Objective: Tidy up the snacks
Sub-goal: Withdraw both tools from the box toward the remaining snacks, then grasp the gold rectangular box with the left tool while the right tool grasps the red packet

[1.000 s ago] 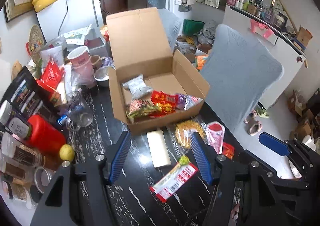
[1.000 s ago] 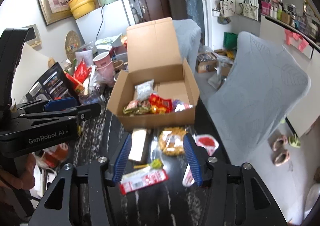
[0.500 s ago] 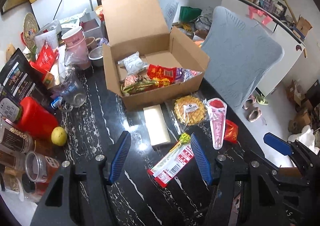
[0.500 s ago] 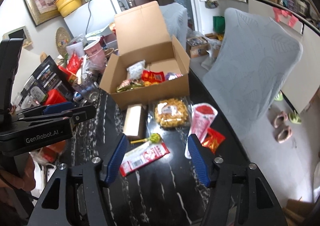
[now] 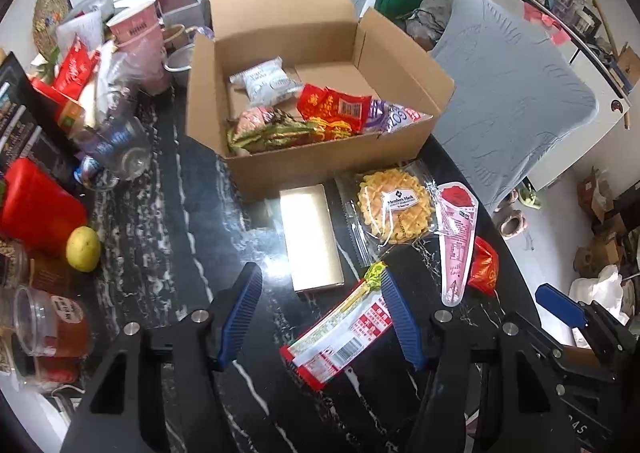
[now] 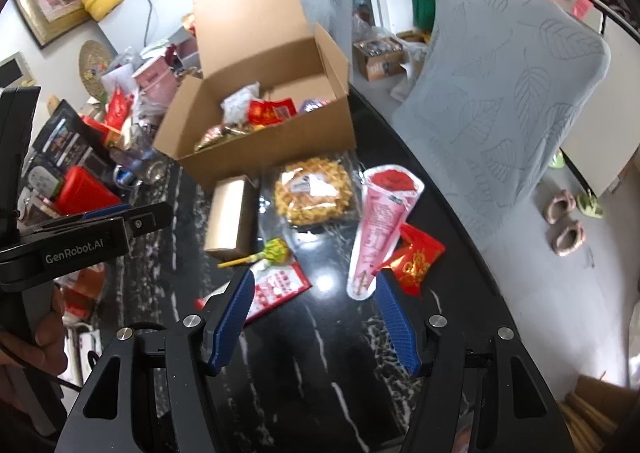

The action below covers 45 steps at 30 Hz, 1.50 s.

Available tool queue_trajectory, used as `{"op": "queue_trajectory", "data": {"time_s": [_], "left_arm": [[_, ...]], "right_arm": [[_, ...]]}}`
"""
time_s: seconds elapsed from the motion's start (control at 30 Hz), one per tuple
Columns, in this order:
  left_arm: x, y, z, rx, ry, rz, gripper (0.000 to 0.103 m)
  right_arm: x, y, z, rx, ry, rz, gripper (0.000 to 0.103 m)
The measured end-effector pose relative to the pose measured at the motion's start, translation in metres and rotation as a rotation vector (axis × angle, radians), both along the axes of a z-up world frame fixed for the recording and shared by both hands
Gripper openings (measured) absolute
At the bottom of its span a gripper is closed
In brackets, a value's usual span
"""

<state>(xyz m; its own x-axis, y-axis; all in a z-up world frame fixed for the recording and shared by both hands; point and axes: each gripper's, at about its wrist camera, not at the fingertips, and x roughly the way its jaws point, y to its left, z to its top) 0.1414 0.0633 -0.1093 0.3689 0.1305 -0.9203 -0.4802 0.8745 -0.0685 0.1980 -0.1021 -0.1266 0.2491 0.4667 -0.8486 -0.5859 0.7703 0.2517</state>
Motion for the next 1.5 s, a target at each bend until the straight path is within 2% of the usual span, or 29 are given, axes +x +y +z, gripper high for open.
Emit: {"op": "queue_trajectory", "data": {"time_s": [0.27, 0.5, 1.0, 1.17, 1.3, 1.33, 1.4, 1.5], "left_arm": [[0.025, 0.008, -0.039, -0.045, 0.079, 0.023, 0.061], [0.037, 0.02, -0.067, -0.062, 0.137, 0.074, 0.061], [0.053, 0.034, -0.102, -0.094, 0.19, 0.102, 0.061], [0.062, 0.042, -0.116, -0.092, 0.219, 0.098, 0.061], [0.066, 0.046, -0.122, -0.098, 0.222, 0.093, 0.061], [0.066, 0.046, -0.124, -0.101, 0.216, 0.089, 0.054], [0.07, 0.044, -0.125, -0.09, 0.211, 0.075, 0.046], [0.073, 0.043, -0.127, -0.084, 0.212, 0.046, 0.043]], "right_arm": [[0.031, -0.007, -0.027, -0.024, 0.046, -0.069, 0.063], [0.063, -0.013, -0.053, -0.093, 0.093, -0.144, 0.063], [0.084, -0.008, -0.087, -0.113, 0.196, -0.151, 0.062], [0.089, -0.005, -0.092, -0.129, 0.212, -0.153, 0.048], [0.09, -0.005, -0.098, -0.139, 0.238, -0.163, 0.043], [0.09, -0.006, -0.099, -0.143, 0.24, -0.164, 0.043], [0.089, -0.004, -0.098, -0.15, 0.231, -0.161, 0.042], [0.086, -0.002, -0.097, -0.158, 0.222, -0.147, 0.036]]}}
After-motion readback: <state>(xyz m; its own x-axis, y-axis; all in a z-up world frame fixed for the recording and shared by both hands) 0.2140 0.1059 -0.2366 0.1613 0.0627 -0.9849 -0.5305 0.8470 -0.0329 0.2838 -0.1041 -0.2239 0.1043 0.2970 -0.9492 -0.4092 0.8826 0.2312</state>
